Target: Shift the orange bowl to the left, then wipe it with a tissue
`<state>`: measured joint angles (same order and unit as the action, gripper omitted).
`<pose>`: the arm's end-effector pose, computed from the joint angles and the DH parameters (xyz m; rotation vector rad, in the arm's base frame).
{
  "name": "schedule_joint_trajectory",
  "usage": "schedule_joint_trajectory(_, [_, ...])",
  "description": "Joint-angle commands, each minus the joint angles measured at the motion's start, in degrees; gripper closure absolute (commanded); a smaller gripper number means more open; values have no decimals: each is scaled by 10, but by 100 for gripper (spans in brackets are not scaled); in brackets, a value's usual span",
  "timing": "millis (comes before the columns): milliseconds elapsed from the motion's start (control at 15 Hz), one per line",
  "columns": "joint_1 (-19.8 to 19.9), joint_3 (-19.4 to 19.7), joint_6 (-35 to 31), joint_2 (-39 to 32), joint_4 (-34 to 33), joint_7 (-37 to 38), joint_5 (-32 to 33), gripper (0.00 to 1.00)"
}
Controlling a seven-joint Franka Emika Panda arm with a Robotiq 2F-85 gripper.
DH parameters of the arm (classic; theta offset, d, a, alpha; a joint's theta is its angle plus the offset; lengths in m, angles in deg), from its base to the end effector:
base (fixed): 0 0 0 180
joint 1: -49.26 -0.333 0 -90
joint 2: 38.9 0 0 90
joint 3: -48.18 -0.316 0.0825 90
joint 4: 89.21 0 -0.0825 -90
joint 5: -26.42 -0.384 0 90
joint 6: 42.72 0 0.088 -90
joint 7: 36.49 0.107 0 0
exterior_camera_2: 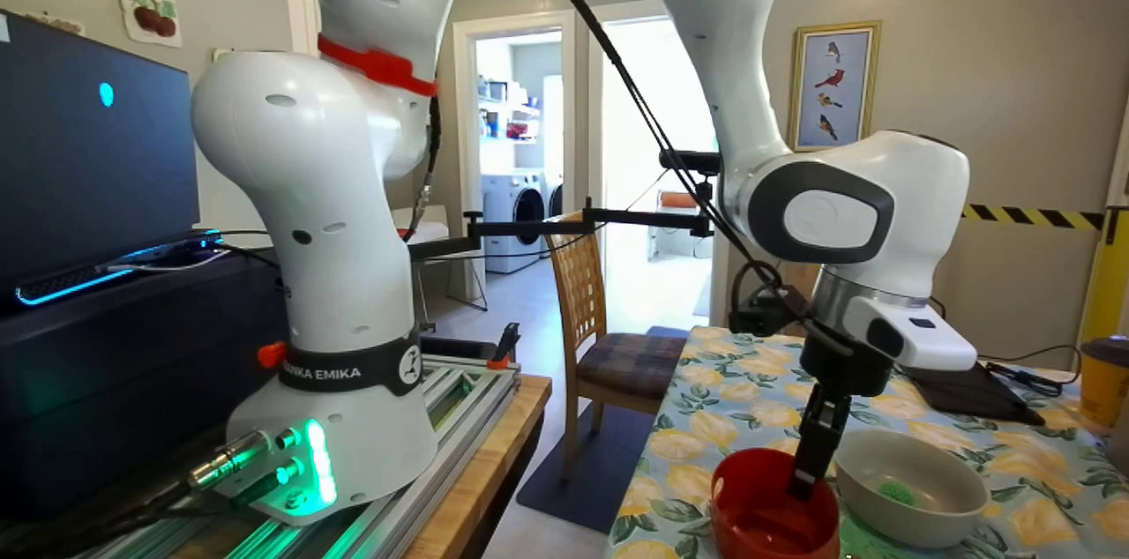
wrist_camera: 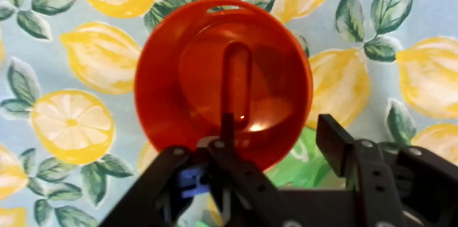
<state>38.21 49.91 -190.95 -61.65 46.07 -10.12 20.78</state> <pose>0.4809 0.0760 0.1469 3.0518 -0.5938 -0.2681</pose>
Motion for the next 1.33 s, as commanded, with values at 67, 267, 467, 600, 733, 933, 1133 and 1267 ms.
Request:
schedule_joint_trajectory(67, [33, 47, 21, 115, 92, 59, -8, 0])
schedule_joint_trajectory(267, [68, 77, 15, 184, 139, 94, 4, 0])
schedule_joint_trajectory(467, [101, 101, 0, 235, 172, 175, 62, 0])
schedule_joint_trajectory(600, [131, 106, -4, 254, 181, 254, 136, 0])
schedule_joint_trajectory(733, [165, 103, -6, 259, 180, 339, 220, 0])
schedule_joint_trajectory(933, [206, 101, 6, 260, 173, 467, 344, 0])
schedule_joint_trajectory(1133, [228, 99, 36, 259, 160, 592, 446, 0])
schedule_joint_trajectory(1267, [232, 98, 58, 252, 153, 674, 497, 0])
